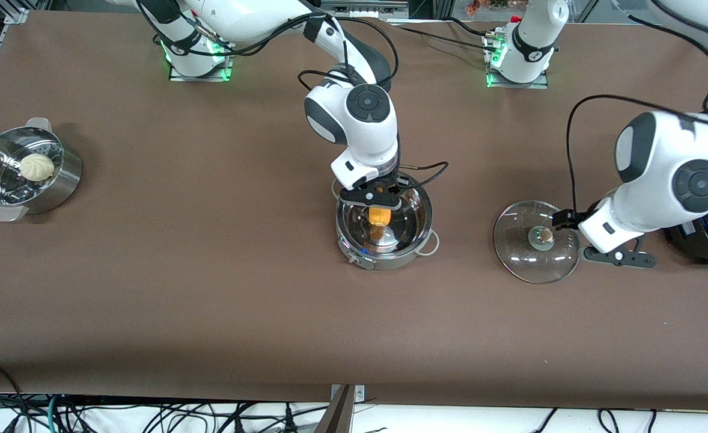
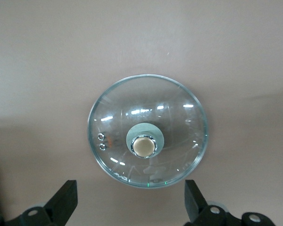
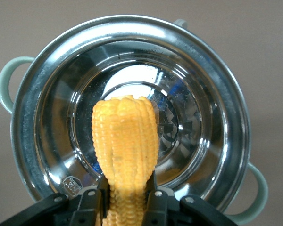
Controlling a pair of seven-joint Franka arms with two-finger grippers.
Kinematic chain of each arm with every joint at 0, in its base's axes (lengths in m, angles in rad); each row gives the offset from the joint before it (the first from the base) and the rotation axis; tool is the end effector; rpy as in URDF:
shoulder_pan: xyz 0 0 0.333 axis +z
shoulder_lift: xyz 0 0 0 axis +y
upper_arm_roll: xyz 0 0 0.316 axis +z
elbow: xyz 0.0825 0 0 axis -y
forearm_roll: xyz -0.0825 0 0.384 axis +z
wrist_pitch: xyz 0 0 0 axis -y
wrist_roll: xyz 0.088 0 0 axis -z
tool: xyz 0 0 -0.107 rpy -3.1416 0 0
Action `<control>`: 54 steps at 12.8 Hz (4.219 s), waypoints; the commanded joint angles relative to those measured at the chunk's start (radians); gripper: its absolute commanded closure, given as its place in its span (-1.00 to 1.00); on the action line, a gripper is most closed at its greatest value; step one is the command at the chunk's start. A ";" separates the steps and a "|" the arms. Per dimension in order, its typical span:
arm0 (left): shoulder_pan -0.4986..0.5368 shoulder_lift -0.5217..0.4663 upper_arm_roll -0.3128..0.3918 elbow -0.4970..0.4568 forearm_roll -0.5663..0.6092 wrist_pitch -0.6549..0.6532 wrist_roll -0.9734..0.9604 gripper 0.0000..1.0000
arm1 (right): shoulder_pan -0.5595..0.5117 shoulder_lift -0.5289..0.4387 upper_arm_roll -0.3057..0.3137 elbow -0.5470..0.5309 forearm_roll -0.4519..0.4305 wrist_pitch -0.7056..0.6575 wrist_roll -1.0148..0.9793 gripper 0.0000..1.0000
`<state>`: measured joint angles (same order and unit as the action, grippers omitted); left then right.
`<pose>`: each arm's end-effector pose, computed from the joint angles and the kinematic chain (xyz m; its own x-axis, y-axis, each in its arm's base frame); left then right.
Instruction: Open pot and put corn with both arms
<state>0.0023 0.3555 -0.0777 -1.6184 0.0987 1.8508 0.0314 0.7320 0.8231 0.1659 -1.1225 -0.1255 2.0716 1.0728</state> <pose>0.6463 -0.0358 0.4095 0.9835 -0.1315 -0.1242 -0.1397 -0.9884 -0.0599 0.5199 0.5765 0.3334 0.9809 -0.1850 0.0609 -0.1767 -0.9768 -0.1209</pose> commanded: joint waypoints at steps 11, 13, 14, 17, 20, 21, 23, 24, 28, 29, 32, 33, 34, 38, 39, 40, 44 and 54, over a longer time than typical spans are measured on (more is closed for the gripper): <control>-0.016 -0.347 -0.002 0.022 -0.062 -0.292 -0.051 -1.00 | 0.017 0.071 -0.055 0.059 -0.022 0.059 0.013 0.69; -0.009 -0.360 0.007 -0.003 -0.069 -0.286 -0.145 -1.00 | 0.017 0.071 -0.055 0.059 -0.025 0.059 0.013 -0.04; -0.008 -0.360 0.009 -0.005 -0.071 -0.285 -0.146 -1.00 | 0.017 0.071 -0.055 0.059 -0.026 0.056 0.013 -0.32; 0.001 -0.363 0.009 -0.012 -0.103 -0.283 -0.151 -1.00 | 0.018 0.070 -0.057 0.059 -0.048 0.047 0.012 -0.79; -0.016 -0.412 0.042 -0.081 -0.105 -0.202 -0.150 -1.00 | 0.018 0.067 -0.057 0.059 -0.055 0.039 0.006 -0.99; -0.019 -0.420 0.045 -0.099 -0.106 -0.185 -0.145 -1.00 | 0.018 0.065 -0.055 0.059 -0.068 0.018 0.003 -0.99; -0.019 -0.418 0.046 -0.097 -0.106 -0.179 -0.139 -1.00 | 0.017 0.047 -0.057 0.059 -0.080 -0.056 -0.007 -0.99; -0.019 -0.415 0.046 -0.095 -0.106 -0.179 -0.137 -1.00 | 0.015 0.024 -0.057 0.059 -0.080 -0.076 -0.032 -0.99; -0.021 -0.411 0.047 -0.090 -0.102 -0.179 -0.133 -1.00 | -0.029 -0.050 -0.078 0.058 -0.069 -0.145 -0.222 -0.99; -0.019 -0.406 0.047 -0.086 -0.102 -0.183 -0.131 -1.00 | -0.048 -0.073 -0.078 0.053 -0.066 -0.154 -0.265 -0.99; -0.013 -0.402 0.039 -0.077 -0.097 -0.189 -0.134 -1.00 | -0.149 -0.125 -0.077 0.047 -0.040 -0.223 -0.385 -0.99; -0.021 -0.397 0.036 -0.071 -0.090 -0.189 -0.137 -1.00 | -0.173 -0.139 -0.078 0.046 -0.017 -0.246 -0.427 -0.99; -0.022 -0.391 0.035 -0.057 -0.089 -0.191 -0.143 -1.00 | -0.206 -0.151 -0.085 0.046 -0.014 -0.286 -0.459 -0.99; -0.021 -0.389 0.035 -0.052 -0.089 -0.197 -0.142 -1.00 | -0.368 -0.185 -0.089 0.046 -0.011 -0.376 -0.615 -1.00; -0.021 -0.389 0.035 -0.052 -0.089 -0.200 -0.142 -1.00 | -0.394 -0.191 -0.092 0.044 -0.011 -0.392 -0.649 -1.00; -0.021 -0.389 0.035 -0.052 -0.089 -0.200 -0.139 -1.00 | -0.434 -0.199 -0.091 0.044 -0.011 -0.406 -0.681 -1.00; -0.021 -0.386 0.035 -0.051 -0.089 -0.208 -0.140 -1.00 | -0.583 -0.206 -0.089 0.046 -0.010 -0.435 -0.839 -1.00; -0.019 -0.385 0.035 -0.051 -0.089 -0.211 -0.139 -1.00 | -0.773 -0.458 -0.095 -0.276 0.122 -0.289 -0.952 -1.00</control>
<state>-0.0150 -0.0312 -0.0444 -1.6811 0.0135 1.6527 -0.1116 -0.0255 0.4877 0.0620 -1.2182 -0.0205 1.7192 0.1374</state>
